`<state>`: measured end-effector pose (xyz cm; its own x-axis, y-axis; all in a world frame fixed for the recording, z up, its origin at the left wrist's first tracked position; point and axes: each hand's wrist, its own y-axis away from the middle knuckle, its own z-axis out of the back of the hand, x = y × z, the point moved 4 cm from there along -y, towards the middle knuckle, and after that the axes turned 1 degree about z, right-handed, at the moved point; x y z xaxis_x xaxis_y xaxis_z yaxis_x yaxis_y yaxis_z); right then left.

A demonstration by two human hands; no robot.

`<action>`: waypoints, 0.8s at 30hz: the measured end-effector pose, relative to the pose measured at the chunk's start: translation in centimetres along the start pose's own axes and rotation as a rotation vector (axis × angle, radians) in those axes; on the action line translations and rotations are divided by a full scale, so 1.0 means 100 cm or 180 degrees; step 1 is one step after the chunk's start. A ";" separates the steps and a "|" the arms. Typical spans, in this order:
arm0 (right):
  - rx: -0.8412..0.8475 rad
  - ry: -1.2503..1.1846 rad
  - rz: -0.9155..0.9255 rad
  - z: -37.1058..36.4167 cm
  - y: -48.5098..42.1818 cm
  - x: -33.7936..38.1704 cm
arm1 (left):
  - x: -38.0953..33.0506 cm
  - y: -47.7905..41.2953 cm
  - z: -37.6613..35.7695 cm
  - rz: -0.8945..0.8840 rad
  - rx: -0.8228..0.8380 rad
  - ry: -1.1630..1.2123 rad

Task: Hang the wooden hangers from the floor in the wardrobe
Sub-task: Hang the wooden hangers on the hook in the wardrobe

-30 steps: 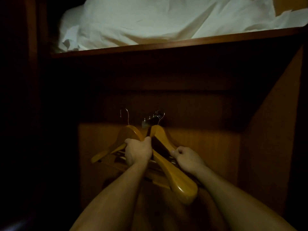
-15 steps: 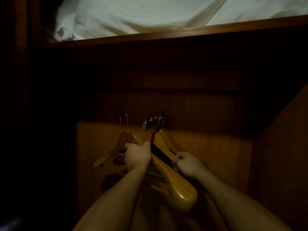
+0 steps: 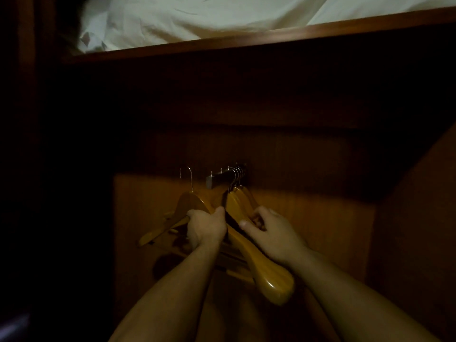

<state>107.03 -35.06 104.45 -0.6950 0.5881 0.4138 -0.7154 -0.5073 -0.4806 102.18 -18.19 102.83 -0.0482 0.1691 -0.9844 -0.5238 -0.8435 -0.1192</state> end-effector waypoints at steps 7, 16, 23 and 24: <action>0.1054 0.0314 -0.0206 -0.011 0.013 0.014 | 0.004 0.015 -0.007 -0.0109 0.0100 -0.0175; 0.0958 0.0320 -0.0728 -0.030 0.017 0.014 | 0.014 0.021 0.008 -0.0068 0.0631 -0.0521; 0.1367 0.0305 -0.1042 -0.028 0.043 -0.015 | 0.024 0.013 0.047 -0.1020 0.0286 -0.1818; 0.1396 0.0306 -0.1063 -0.027 0.048 -0.017 | 0.027 0.010 0.052 -0.1036 0.0248 -0.1947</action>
<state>104.95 -36.81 99.32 -0.4304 0.8062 0.4060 -0.8730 -0.4861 0.0396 97.07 -15.91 100.73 -0.3368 0.6833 -0.6478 -0.6513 -0.6659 -0.3638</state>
